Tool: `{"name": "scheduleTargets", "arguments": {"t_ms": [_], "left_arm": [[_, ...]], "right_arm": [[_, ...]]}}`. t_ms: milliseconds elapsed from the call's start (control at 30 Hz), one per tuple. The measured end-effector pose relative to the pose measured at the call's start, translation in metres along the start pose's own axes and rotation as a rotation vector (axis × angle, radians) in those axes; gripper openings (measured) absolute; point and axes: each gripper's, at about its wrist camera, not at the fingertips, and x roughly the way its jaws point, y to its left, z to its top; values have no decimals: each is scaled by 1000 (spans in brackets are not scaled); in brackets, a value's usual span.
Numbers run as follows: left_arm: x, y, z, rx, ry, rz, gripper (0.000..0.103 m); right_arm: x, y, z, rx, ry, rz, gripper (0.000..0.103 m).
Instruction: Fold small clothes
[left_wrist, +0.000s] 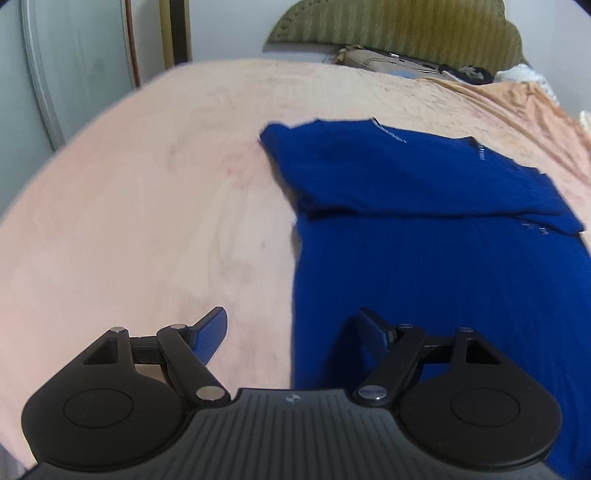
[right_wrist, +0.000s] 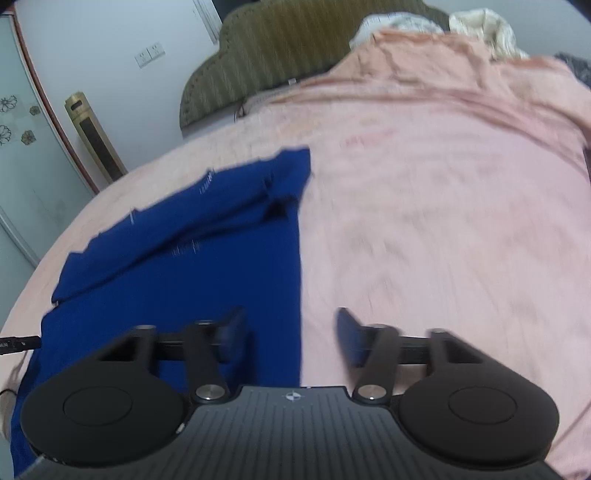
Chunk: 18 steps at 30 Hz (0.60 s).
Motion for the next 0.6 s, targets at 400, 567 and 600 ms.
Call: {"name": "scheduleTargets", "arguments": {"t_ms": [400, 567, 600], "left_arm": [[-14, -18, -3, 55, -105, -166, 4], [-28, -19, 33, 36, -214, -208, 4], [-24, -21, 40, 34, -224, -200, 4]], "right_arm": [[3, 30, -13, -98, 2, 65, 7], [-7, 34, 13, -106, -64, 72, 6], [-7, 37, 21, -124, -81, 57, 5]]}}
